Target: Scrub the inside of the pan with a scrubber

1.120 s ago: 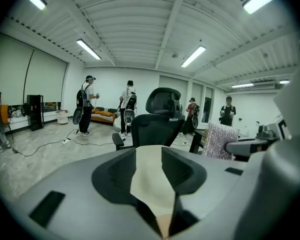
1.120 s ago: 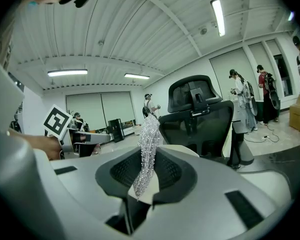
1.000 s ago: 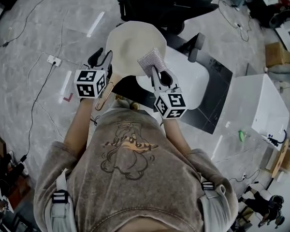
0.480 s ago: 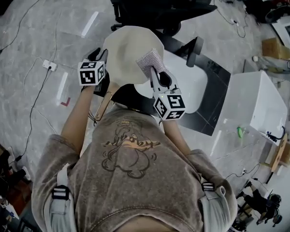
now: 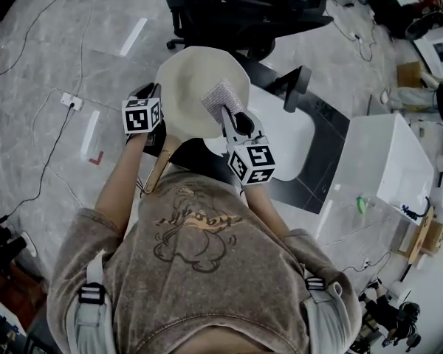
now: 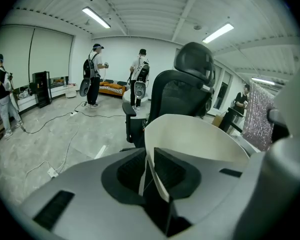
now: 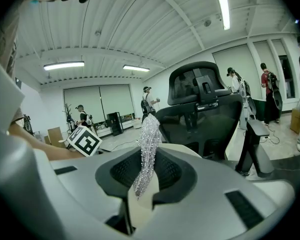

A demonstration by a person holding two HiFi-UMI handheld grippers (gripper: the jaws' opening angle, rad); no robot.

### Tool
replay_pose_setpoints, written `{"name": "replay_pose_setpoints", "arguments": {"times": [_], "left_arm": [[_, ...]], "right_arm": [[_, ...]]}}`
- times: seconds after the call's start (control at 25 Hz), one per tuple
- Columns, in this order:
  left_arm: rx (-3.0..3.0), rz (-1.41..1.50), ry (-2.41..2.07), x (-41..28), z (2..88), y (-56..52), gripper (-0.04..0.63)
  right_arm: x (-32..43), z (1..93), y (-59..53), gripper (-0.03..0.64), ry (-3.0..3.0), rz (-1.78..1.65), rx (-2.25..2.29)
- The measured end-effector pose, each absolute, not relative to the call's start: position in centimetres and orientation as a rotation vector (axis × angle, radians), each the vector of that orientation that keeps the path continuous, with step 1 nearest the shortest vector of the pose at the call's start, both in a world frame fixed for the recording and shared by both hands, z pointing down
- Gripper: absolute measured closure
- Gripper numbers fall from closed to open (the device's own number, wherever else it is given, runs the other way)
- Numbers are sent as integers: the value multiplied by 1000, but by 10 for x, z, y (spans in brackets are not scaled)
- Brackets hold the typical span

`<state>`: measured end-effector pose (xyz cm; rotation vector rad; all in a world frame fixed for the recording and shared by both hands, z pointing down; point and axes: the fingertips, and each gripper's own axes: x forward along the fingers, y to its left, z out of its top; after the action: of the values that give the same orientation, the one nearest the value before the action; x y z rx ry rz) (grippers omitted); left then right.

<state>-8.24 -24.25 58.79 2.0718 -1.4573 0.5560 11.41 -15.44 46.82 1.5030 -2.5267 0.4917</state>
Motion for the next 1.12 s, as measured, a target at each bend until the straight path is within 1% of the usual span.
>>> {"name": "replay_pose_setpoints", "arguments": {"times": [0.4,0.72,0.92,1.12], "left_arm": [[2020,555,-1477,-81,593,-243,545],[1999,537,-1456,-81,594,-243,546],[1997,527,-1457,-81,594,-243,546],[2005,538,-1462,-81,594,-244,548]], "right_arm": [[61,500,-201,538,-2552,410,1229],[11,543,-236,538,-2493,343,983],[-3,573,-240,538,-2434,305,861],[-14,583,-245,538,-2417,233,810]]}}
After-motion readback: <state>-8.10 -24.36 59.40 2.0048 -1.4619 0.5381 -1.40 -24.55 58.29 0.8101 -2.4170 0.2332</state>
